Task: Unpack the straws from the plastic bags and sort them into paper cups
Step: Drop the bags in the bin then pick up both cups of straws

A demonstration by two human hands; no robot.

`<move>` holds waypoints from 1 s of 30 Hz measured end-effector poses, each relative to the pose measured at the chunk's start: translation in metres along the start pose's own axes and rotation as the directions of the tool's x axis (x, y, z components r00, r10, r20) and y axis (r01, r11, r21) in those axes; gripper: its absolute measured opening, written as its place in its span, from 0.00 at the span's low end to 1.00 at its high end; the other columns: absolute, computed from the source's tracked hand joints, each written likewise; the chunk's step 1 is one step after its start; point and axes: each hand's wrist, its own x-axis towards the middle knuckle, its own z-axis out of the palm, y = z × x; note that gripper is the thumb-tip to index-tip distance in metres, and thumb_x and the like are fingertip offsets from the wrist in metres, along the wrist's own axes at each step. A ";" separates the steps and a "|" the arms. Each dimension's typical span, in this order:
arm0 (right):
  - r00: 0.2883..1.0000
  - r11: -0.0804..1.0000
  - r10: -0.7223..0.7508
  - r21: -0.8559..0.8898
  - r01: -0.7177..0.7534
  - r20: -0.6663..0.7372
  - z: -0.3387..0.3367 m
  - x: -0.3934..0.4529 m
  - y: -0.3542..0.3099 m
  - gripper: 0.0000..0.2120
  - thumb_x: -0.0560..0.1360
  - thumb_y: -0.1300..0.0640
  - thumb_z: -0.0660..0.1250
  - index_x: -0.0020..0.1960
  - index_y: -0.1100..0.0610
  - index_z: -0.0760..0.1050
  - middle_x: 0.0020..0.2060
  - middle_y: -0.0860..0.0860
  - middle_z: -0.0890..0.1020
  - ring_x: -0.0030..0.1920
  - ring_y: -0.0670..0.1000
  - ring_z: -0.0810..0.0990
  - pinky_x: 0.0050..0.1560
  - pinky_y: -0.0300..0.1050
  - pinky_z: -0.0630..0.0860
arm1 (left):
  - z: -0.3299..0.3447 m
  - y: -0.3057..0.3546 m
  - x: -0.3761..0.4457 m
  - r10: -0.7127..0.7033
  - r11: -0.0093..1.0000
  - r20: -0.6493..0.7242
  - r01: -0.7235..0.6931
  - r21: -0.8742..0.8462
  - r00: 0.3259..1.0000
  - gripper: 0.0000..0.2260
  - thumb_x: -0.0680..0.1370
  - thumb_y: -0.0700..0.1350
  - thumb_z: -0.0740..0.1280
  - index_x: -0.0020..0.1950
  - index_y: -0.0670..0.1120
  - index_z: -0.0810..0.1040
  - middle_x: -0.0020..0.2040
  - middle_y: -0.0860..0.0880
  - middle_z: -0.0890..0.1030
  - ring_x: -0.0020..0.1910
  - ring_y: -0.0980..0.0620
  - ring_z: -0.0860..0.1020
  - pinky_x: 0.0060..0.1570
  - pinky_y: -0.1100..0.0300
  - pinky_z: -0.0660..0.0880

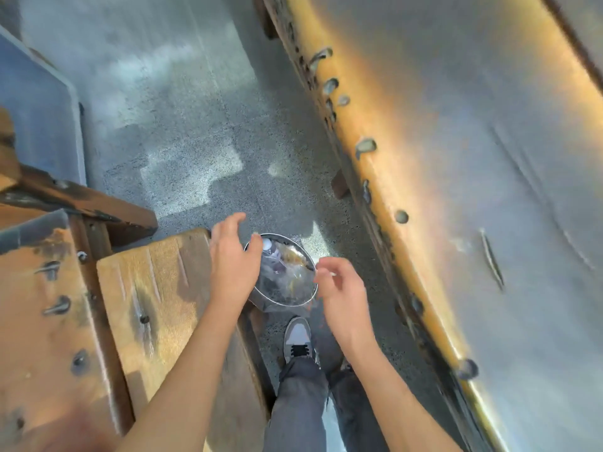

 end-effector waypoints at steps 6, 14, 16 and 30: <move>0.943 0.953 -0.295 0.022 0.301 -0.152 -0.101 -0.068 -0.131 0.14 0.77 0.52 0.60 0.59 0.54 0.77 0.51 0.46 0.82 0.50 0.42 0.79 0.50 0.31 0.72 | -0.077 0.140 -0.086 0.369 0.914 -0.107 -0.382 -0.136 0.923 0.21 0.80 0.46 0.64 0.74 0.51 0.67 0.74 0.50 0.66 0.74 0.51 0.64 0.74 0.48 0.62; 0.729 0.889 -0.458 -0.240 0.391 -0.510 -0.262 -0.176 -0.178 0.23 0.80 0.50 0.60 0.75 0.50 0.66 0.72 0.42 0.69 0.74 0.41 0.64 0.75 0.45 0.61 | -0.087 0.297 -0.199 0.753 0.647 0.031 -0.730 -0.222 0.658 0.28 0.78 0.52 0.62 0.77 0.58 0.60 0.80 0.54 0.55 0.79 0.57 0.53 0.75 0.46 0.58; 0.674 0.884 -0.467 -0.277 0.377 -0.573 -0.292 -0.200 -0.172 0.24 0.80 0.49 0.60 0.76 0.49 0.65 0.73 0.38 0.67 0.74 0.37 0.61 0.76 0.45 0.59 | -0.073 0.322 -0.228 0.807 0.588 0.107 -0.772 -0.242 0.581 0.28 0.79 0.52 0.63 0.78 0.58 0.59 0.80 0.55 0.54 0.79 0.56 0.53 0.75 0.48 0.56; 0.435 0.959 0.009 0.131 0.251 -0.901 -0.423 -0.356 -0.021 0.18 0.79 0.56 0.65 0.68 0.48 0.72 0.63 0.42 0.78 0.64 0.42 0.75 0.64 0.43 0.72 | 0.071 0.351 -0.433 0.799 0.534 0.526 -0.744 -0.401 0.290 0.24 0.78 0.44 0.68 0.73 0.52 0.67 0.69 0.53 0.69 0.69 0.59 0.67 0.71 0.57 0.63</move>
